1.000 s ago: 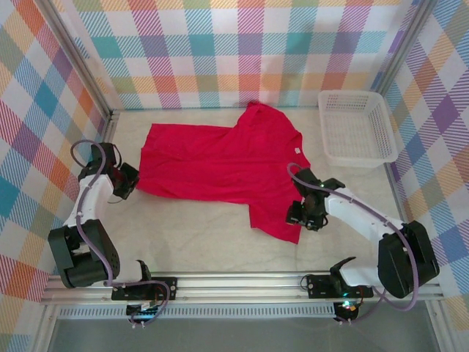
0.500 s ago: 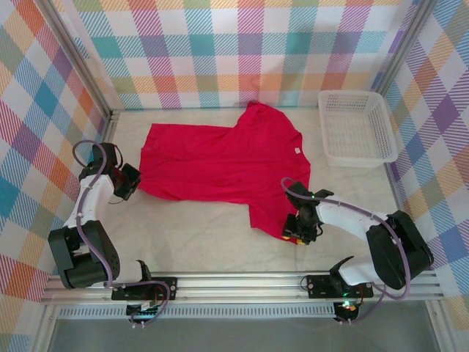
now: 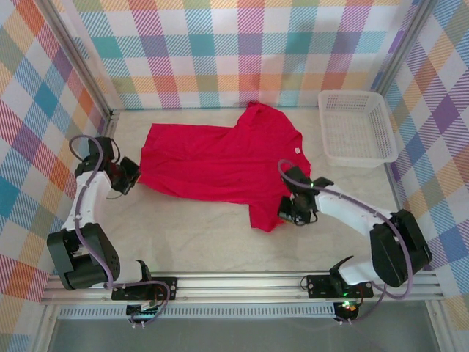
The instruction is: Fold the inside-out t-shirt
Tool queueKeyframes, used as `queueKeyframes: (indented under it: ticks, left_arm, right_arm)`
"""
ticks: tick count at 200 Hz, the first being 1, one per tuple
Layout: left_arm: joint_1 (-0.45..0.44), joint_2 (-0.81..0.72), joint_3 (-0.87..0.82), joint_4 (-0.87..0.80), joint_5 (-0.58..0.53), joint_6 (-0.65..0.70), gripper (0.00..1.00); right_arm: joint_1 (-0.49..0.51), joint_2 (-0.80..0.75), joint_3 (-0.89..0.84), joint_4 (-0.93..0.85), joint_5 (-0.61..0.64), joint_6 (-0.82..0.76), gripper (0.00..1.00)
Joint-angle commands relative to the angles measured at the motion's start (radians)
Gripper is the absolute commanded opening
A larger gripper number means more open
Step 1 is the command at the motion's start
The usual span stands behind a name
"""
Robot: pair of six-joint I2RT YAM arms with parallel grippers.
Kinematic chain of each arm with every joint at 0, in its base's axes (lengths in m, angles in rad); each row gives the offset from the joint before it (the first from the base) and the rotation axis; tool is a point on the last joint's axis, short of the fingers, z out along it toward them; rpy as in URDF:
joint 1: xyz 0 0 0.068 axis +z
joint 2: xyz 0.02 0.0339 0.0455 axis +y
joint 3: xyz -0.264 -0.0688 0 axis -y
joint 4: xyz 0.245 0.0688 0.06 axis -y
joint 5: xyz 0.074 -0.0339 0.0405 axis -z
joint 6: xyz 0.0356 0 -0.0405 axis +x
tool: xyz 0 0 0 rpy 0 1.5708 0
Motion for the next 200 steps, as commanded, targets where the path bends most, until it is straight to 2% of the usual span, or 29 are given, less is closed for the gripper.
queueKeyframes:
  ticks: [1,48,100,125,164,185,200]
  left_arm:
    - [-0.004,-0.039,0.129,-0.02,0.056,0.023,0.0]
    - [-0.004,-0.035,0.469,-0.113,0.028,0.056,0.0]
    - [0.025,-0.044,0.774,-0.219,0.024,0.095,0.0]
    - [0.093,-0.057,0.944,-0.284,0.006,0.11,0.0]
    - [0.11,-0.124,1.113,-0.27,-0.169,0.129,0.0]
    - [0.109,-0.136,1.161,-0.242,-0.242,0.149,0.0]
    - [0.11,-0.116,1.182,-0.231,-0.232,0.153,0.0]
  right_arm:
    - [-0.015,-0.064,0.229,0.002,0.158,-0.114,0.0]
    - [-0.073,-0.062,0.74,0.019,0.248,-0.33,0.0]
    - [-0.078,-0.096,1.156,-0.067,0.277,-0.422,0.0]
    - [-0.077,-0.167,1.254,-0.093,0.267,-0.444,0.0]
    - [-0.077,-0.285,1.283,-0.069,0.267,-0.476,0.0]
    - [-0.077,-0.275,1.327,-0.074,0.294,-0.515,0.0]
    - [-0.077,-0.24,1.344,-0.072,0.332,-0.552,0.0]
